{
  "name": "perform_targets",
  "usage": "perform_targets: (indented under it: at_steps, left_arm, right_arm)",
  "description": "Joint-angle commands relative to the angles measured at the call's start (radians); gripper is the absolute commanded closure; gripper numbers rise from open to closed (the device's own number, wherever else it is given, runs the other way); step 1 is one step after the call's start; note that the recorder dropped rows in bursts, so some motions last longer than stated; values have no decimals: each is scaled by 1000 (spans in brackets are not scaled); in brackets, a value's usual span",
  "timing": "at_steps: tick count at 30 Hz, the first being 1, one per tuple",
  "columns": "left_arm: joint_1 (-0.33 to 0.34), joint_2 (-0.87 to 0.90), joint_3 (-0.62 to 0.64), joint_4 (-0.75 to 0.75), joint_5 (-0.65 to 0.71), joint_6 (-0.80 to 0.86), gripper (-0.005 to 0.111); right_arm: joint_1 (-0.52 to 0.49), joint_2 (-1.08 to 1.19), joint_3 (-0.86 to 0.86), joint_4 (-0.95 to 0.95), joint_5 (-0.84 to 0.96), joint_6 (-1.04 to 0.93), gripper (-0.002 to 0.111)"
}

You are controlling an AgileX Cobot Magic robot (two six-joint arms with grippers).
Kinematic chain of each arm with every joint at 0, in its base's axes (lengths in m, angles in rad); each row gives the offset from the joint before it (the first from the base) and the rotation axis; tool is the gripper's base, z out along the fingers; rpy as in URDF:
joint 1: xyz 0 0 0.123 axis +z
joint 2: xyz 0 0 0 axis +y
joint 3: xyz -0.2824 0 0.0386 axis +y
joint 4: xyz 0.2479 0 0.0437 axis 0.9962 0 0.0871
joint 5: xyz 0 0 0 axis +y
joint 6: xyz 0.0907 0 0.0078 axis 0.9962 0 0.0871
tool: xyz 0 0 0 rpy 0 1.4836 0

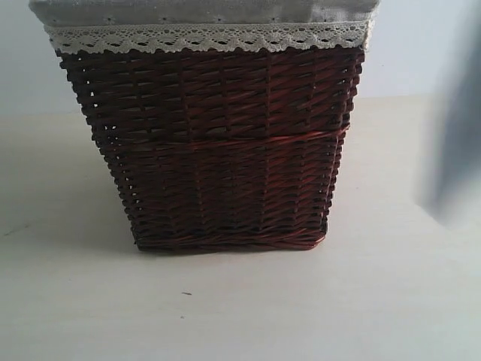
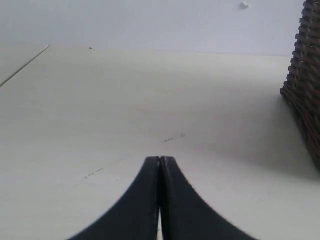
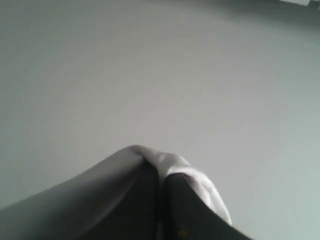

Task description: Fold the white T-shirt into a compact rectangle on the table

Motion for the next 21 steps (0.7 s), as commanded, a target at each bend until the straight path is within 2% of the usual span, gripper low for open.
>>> perform_targets:
  at_steps: [1, 3, 6, 7, 9, 14, 21]
  left_arm:
    - [4, -4, -1, 2, -9, 1, 107]
    - [4, -4, -1, 2, -9, 1, 107]
    - [4, -4, -1, 2, -9, 1, 107]
    - [4, -4, -1, 2, -9, 1, 107]
    - [4, -4, -1, 2, -7, 1, 107]
    - [4, -4, -1, 2, -7, 1, 107]
    - [4, -4, -1, 2, -7, 1, 107]
  right_arm:
    - [1, 23, -1, -404, 248, 459, 108]
    - [1, 33, -1, -560, 462, 662, 108]
    - [1, 75, -1, -661, 810, 793, 108]
    - [1, 95, -1, -676, 819, 806, 108]
    - [11, 113, 36, -760, 819, 953, 108]
    - [12, 172, 139, -876, 819, 964, 108]
    - [12, 191, 382, -867, 819, 966, 108]
